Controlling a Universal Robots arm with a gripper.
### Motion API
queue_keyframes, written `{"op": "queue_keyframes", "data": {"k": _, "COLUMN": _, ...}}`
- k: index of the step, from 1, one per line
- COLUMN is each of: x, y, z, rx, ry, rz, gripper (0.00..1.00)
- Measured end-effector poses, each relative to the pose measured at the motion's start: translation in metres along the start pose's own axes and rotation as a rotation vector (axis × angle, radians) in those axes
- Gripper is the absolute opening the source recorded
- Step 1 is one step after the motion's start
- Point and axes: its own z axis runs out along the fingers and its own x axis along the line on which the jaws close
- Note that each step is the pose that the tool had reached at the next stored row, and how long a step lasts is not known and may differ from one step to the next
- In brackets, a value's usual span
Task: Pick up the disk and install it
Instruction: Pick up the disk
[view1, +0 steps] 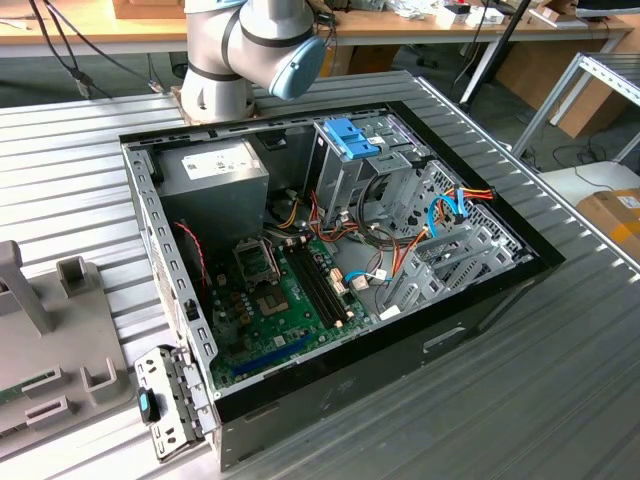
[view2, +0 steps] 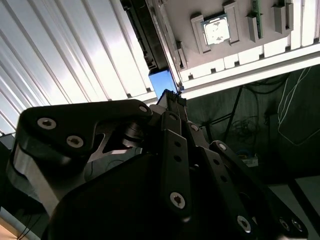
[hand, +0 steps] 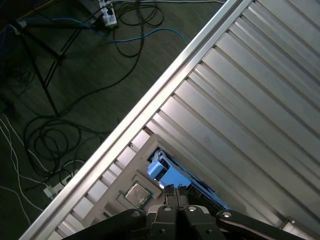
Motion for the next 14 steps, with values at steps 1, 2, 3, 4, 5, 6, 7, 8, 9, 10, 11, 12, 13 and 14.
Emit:
{"op": "queue_keyframes", "data": {"k": 1, "x": 0.0000, "y": 0.0000, "z": 0.0000, "rx": 0.0000, "ry": 0.0001, "rz": -0.002, "gripper": 0.11}}
{"op": "queue_keyframes", "data": {"k": 2, "x": 0.0000, "y": 0.0000, "z": 0.0000, "rx": -0.0001, "ry": 0.0001, "rz": -0.004, "gripper": 0.11}}
{"op": "queue_keyframes", "data": {"k": 3, "x": 0.0000, "y": 0.0000, "z": 0.0000, "rx": -0.0001, "ry": 0.0002, "rz": -0.005, "gripper": 0.11}}
{"op": "queue_keyframes", "data": {"k": 4, "x": 0.0000, "y": 0.0000, "z": 0.0000, "rx": -0.0002, "ry": 0.0003, "rz": -0.008, "gripper": 0.11}}
{"op": "queue_keyframes", "data": {"k": 5, "x": 0.0000, "y": 0.0000, "z": 0.0000, "rx": -0.0002, "ry": 0.0004, "rz": -0.009, "gripper": 0.11}}
{"op": "queue_keyframes", "data": {"k": 6, "x": 0.0000, "y": 0.0000, "z": 0.0000, "rx": -0.0002, "ry": 0.0004, "rz": -0.010, "gripper": 0.11}}
{"op": "queue_keyframes", "data": {"k": 7, "x": 0.0000, "y": 0.0000, "z": 0.0000, "rx": -0.0002, "ry": 0.0004, "rz": -0.012, "gripper": 0.11}}
{"op": "queue_keyframes", "data": {"k": 8, "x": 0.0000, "y": 0.0000, "z": 0.0000, "rx": -0.0002, "ry": 0.0005, "rz": -0.012, "gripper": 0.11}}
{"op": "queue_keyframes", "data": {"k": 9, "x": 0.0000, "y": 0.0000, "z": 0.0000, "rx": -0.0002, "ry": 0.0005, "rz": -0.013, "gripper": 0.11}}
{"op": "queue_keyframes", "data": {"k": 10, "x": 0.0000, "y": 0.0000, "z": 0.0000, "rx": -0.0003, "ry": 0.0005, "rz": -0.014, "gripper": 0.11}}
{"op": "queue_keyframes", "data": {"k": 11, "x": 0.0000, "y": 0.0000, "z": 0.0000, "rx": -0.0003, "ry": 0.0006, "rz": -0.014, "gripper": 0.11}}
{"op": "queue_keyframes", "data": {"k": 12, "x": 0.0000, "y": 0.0000, "z": 0.0000, "rx": -0.0003, "ry": 0.0007, "rz": -0.015, "gripper": 0.11}}
{"op": "queue_keyframes", "data": {"k": 13, "x": 0.0000, "y": 0.0000, "z": 0.0000, "rx": -0.0003, "ry": 0.0007, "rz": -0.016, "gripper": 0.11}}
{"op": "queue_keyframes", "data": {"k": 14, "x": 0.0000, "y": 0.0000, "z": 0.0000, "rx": -0.0003, "ry": 0.0007, "rz": -0.017, "gripper": 0.11}}
